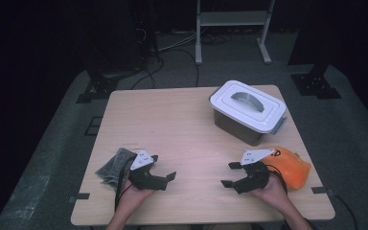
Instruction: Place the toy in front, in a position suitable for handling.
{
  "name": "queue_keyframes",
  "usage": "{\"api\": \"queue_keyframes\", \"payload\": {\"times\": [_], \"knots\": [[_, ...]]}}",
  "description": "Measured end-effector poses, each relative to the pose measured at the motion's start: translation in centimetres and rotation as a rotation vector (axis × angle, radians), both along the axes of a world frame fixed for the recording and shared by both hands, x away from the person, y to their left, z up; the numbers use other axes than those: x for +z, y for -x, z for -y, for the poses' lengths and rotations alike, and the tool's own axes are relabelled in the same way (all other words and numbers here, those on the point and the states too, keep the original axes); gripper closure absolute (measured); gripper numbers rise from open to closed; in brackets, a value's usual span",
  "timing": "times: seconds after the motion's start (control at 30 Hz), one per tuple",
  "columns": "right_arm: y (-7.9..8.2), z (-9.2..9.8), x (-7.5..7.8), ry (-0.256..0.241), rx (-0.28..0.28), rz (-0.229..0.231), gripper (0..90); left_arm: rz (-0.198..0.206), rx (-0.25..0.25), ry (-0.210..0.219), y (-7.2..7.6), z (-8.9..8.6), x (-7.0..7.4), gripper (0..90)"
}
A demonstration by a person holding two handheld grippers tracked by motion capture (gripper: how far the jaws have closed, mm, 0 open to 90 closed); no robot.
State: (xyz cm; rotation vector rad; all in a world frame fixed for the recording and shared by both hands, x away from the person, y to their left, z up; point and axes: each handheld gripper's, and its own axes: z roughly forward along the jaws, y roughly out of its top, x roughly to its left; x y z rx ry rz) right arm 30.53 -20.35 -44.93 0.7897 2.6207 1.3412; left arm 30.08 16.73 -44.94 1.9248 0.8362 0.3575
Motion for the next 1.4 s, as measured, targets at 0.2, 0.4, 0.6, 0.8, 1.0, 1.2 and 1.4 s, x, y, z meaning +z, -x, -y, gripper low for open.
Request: {"api": "queue_keyframes", "payload": {"times": [0.2,0.4,0.6,0.8,1.0,1.2,1.4], "knots": [[0.1,0.1,0.3,-0.024,0.000,0.000,23.0,0.003,-0.004,-0.001,0.0,0.1,0.0,3.1],[0.5,-0.2,0.9,-0.027,0.007,0.016,23.0,0.007,-0.012,-0.003,0.2,0.1,0.0,2.9],[0.4,-0.2,2.3,-0.040,0.014,0.038,23.0,0.013,-0.004,0.002,0.3,-0.1,0.2,2.9],[0.2,0.1,3.7,-0.020,0.027,0.048,23.0,0.019,-0.006,-0.001,0.3,-0.1,0.2,2.9],[0.3,0.9,5.4,-0.007,0.042,0.072,23.0,0.020,-0.008,-0.005,0.3,0.0,0.3,2.9],[0.3,2.5,6.8,0.002,0.028,0.084,23.0,0.018,-0.003,-0.001,0.4,-0.1,0.3,2.8],[0.4,5.0,8.1,0.028,-0.003,0.106,23.0,0.021,-0.001,0.001,0.4,-0.2,0.3,2.8]]}}
